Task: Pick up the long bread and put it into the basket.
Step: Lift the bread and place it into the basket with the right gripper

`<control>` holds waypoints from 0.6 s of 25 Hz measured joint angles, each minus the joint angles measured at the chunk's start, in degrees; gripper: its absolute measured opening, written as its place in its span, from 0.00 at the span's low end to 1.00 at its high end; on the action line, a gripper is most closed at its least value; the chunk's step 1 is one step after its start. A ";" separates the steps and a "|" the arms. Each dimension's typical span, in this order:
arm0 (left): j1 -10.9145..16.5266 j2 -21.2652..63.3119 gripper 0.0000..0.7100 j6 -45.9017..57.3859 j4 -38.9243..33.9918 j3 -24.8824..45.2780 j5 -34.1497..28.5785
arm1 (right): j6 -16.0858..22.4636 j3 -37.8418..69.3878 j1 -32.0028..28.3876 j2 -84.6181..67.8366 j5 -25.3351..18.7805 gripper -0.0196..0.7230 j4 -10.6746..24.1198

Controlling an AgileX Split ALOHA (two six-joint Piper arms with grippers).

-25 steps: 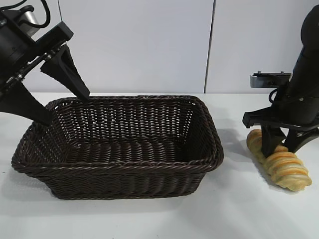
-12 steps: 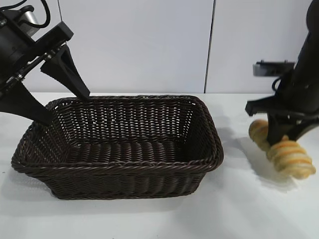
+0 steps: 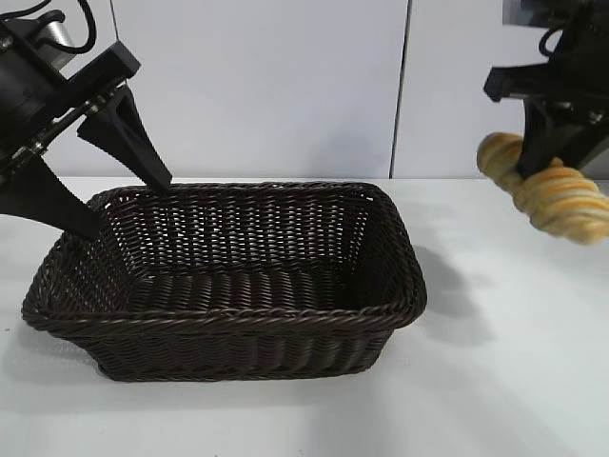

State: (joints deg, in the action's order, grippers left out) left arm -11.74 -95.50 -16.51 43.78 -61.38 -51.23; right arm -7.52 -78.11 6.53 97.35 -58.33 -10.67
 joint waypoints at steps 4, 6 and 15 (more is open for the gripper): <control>0.00 0.00 0.74 0.00 0.00 0.00 0.00 | -1.05 0.00 0.00 0.00 -0.27 0.32 -1.95; 0.00 0.00 0.74 0.00 0.00 0.00 0.00 | -1.39 0.00 0.00 0.00 -0.27 0.32 -3.15; 0.00 0.00 0.74 0.00 0.00 0.00 0.00 | -3.02 0.00 4.79 0.00 1.65 0.32 -5.86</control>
State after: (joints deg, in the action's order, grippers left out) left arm -11.74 -95.50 -16.51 43.78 -61.38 -51.23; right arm -10.54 -78.11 11.32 97.35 -56.68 -16.53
